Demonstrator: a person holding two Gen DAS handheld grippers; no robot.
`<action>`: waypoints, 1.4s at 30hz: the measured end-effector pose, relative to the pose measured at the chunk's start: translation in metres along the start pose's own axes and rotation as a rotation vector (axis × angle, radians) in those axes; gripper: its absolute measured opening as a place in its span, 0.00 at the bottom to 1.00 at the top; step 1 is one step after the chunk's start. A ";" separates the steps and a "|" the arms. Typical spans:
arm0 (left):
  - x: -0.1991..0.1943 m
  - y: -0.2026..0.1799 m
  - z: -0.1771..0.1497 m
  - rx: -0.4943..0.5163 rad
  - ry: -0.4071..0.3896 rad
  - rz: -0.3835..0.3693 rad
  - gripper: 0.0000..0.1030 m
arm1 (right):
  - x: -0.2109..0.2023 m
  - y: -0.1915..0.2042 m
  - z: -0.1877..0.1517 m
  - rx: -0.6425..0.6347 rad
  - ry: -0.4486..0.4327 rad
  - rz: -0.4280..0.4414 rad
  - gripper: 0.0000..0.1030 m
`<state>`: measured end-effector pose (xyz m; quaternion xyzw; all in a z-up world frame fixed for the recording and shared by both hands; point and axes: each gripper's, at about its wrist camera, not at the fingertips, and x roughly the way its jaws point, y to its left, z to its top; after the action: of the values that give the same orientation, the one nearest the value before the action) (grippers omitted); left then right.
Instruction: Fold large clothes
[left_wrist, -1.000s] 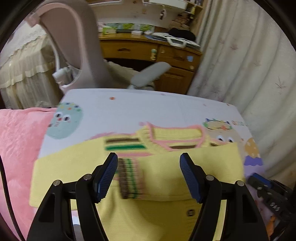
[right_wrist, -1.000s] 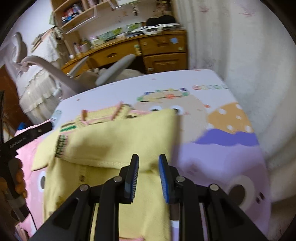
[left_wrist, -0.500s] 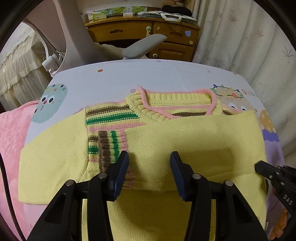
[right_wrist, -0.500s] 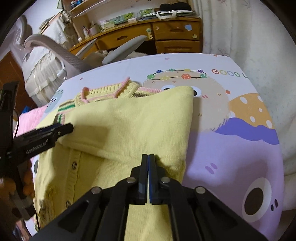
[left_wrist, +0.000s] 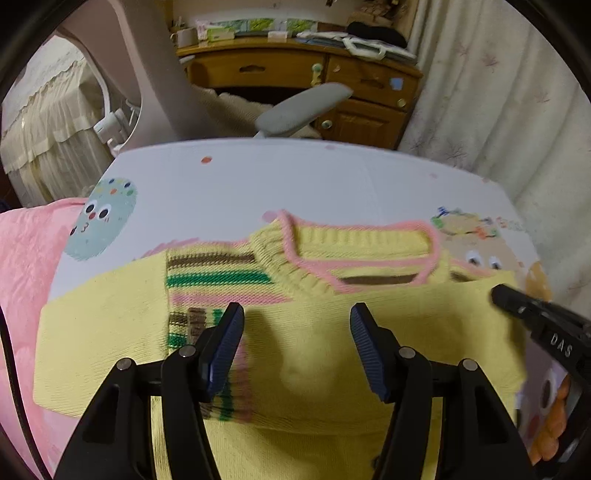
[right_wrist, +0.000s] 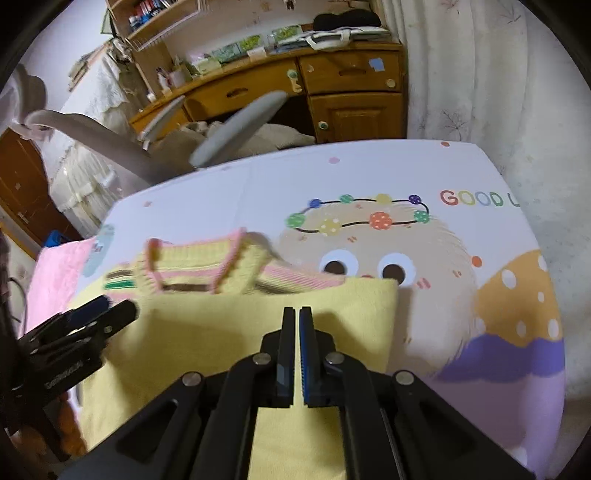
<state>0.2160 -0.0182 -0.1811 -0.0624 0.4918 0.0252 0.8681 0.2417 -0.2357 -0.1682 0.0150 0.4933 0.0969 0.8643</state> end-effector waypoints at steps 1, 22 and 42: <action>0.004 0.002 -0.001 0.001 0.008 0.016 0.57 | 0.002 -0.006 -0.001 -0.004 -0.010 -0.015 0.00; -0.074 -0.014 0.005 -0.060 -0.001 0.056 0.86 | -0.065 -0.014 -0.025 0.056 0.059 0.085 0.02; -0.207 -0.032 -0.031 -0.132 -0.084 0.006 0.90 | -0.158 0.014 -0.031 0.028 0.009 0.176 0.24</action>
<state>0.0867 -0.0502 -0.0167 -0.1167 0.4524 0.0628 0.8819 0.1347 -0.2528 -0.0480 0.0697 0.4953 0.1657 0.8499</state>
